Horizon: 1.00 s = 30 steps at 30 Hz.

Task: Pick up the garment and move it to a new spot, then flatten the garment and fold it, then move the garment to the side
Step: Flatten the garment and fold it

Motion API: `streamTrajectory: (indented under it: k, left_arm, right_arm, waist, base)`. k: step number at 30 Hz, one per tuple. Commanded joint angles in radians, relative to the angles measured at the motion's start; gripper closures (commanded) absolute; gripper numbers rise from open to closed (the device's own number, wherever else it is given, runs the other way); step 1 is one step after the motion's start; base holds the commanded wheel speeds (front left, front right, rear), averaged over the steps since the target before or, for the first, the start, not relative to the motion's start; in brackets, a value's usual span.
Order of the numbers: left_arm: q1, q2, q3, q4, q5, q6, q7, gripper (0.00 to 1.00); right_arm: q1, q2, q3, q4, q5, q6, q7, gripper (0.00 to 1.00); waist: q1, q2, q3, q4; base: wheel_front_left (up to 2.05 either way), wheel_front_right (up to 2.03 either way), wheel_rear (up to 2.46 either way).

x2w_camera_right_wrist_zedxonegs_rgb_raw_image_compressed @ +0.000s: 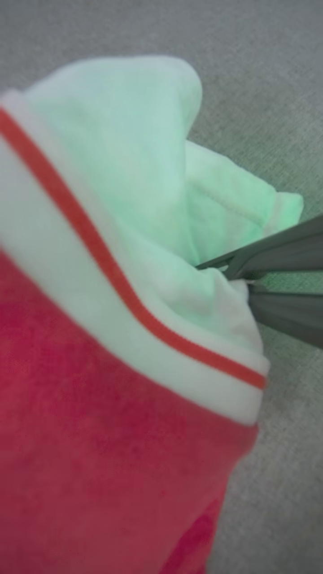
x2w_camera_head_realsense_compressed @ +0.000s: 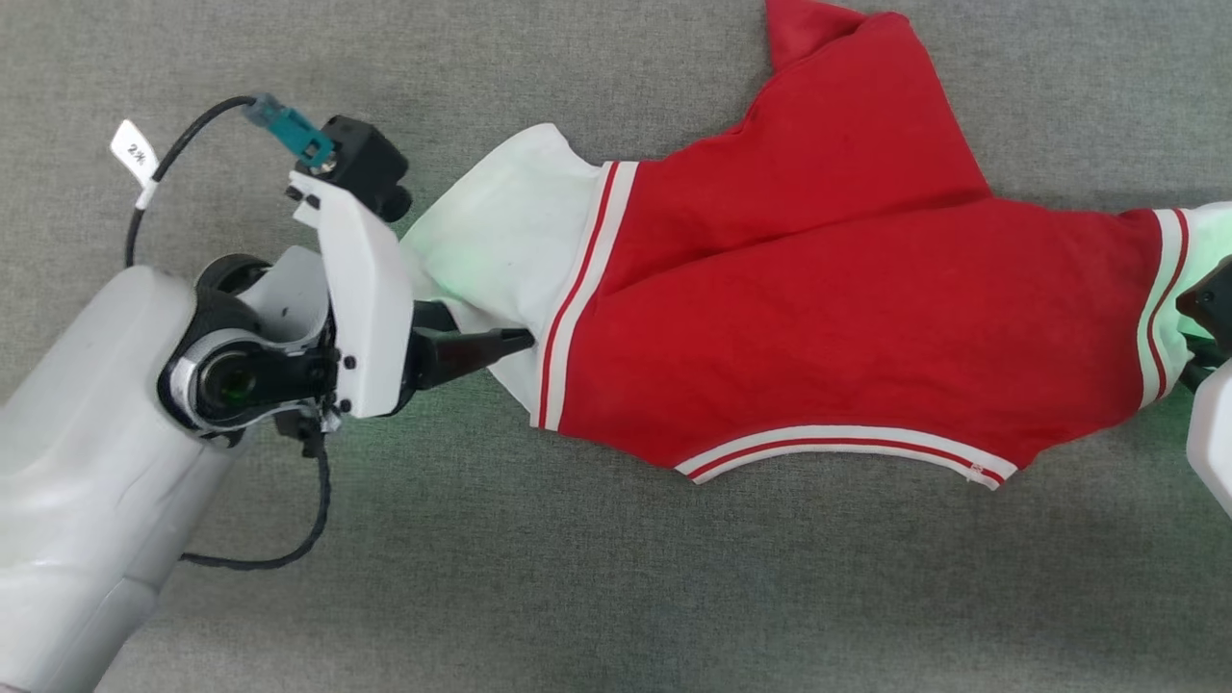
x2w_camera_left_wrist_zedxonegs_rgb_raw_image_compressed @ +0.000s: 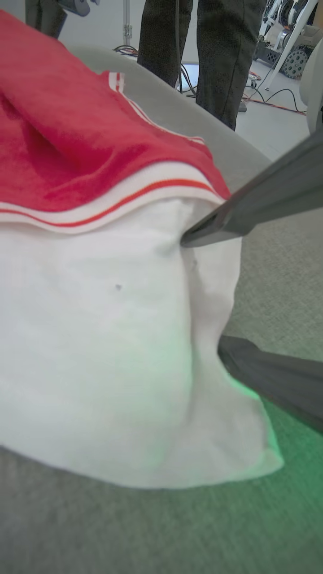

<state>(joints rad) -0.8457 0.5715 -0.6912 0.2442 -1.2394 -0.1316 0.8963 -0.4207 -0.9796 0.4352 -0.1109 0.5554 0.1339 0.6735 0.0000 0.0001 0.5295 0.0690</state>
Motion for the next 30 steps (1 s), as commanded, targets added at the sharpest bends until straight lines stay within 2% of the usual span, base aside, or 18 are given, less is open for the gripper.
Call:
streamTrajectory:
  k: [1,2,6,12,22,27,30]
  left_arm:
    - [0.017,-0.034,-0.050,0.019,0.010,0.003,0.002,0.76]
    - [0.015,-0.034,-0.058,0.027,0.007,0.003,0.005,1.00]
    - [0.011,-0.028,-0.074,0.032,-0.002,0.002,0.001,1.00]
    - [0.009,0.017,-0.048,0.014,-0.034,0.002,-0.070,1.00]
    - [0.054,0.092,0.037,-0.112,-0.117,0.002,-0.223,1.00]
    - [0.069,0.104,0.113,-0.165,-0.171,0.002,-0.305,1.00]
    - [0.032,0.083,0.143,-0.140,-0.134,0.014,-0.369,1.00]
  right_arm:
    - [0.000,0.027,0.017,0.023,-0.005,-0.006,0.007,1.00]
    - [-0.001,0.028,0.018,0.024,-0.006,-0.006,0.006,1.00]
    - [-0.003,0.033,0.016,0.026,-0.012,-0.006,-0.001,1.00]
    - [0.001,0.043,-0.008,0.023,-0.028,-0.006,-0.051,1.00]
    - [0.071,0.033,-0.198,-0.069,-0.053,-0.005,-0.110,1.00]
    - [0.106,0.042,-0.305,-0.102,-0.027,-0.005,-0.119,1.00]
    - [0.065,0.102,-0.361,-0.083,-0.008,-0.005,-0.130,1.00]
  waist:
    - [0.0000,-0.0001,0.002,-0.003]
    - [0.0000,-0.0001,0.003,-0.005]
    - [0.0000,-0.0001,0.000,-0.010]
    - [0.0000,-0.0001,-0.044,-0.022]
    - [0.0000,-0.0001,-0.197,-0.058]
    - [0.0000,-0.0001,-0.216,-0.068]
    - [0.0000,-0.0001,-0.191,-0.070]
  base:
    - [0.00,0.00,0.00]
    - [0.00,0.00,0.00]
    - [0.00,0.00,0.00]
    - [0.00,0.00,0.00]
    - [0.00,0.00,0.00]
    - [0.00,0.00,0.00]
    - [0.00,0.00,0.00]
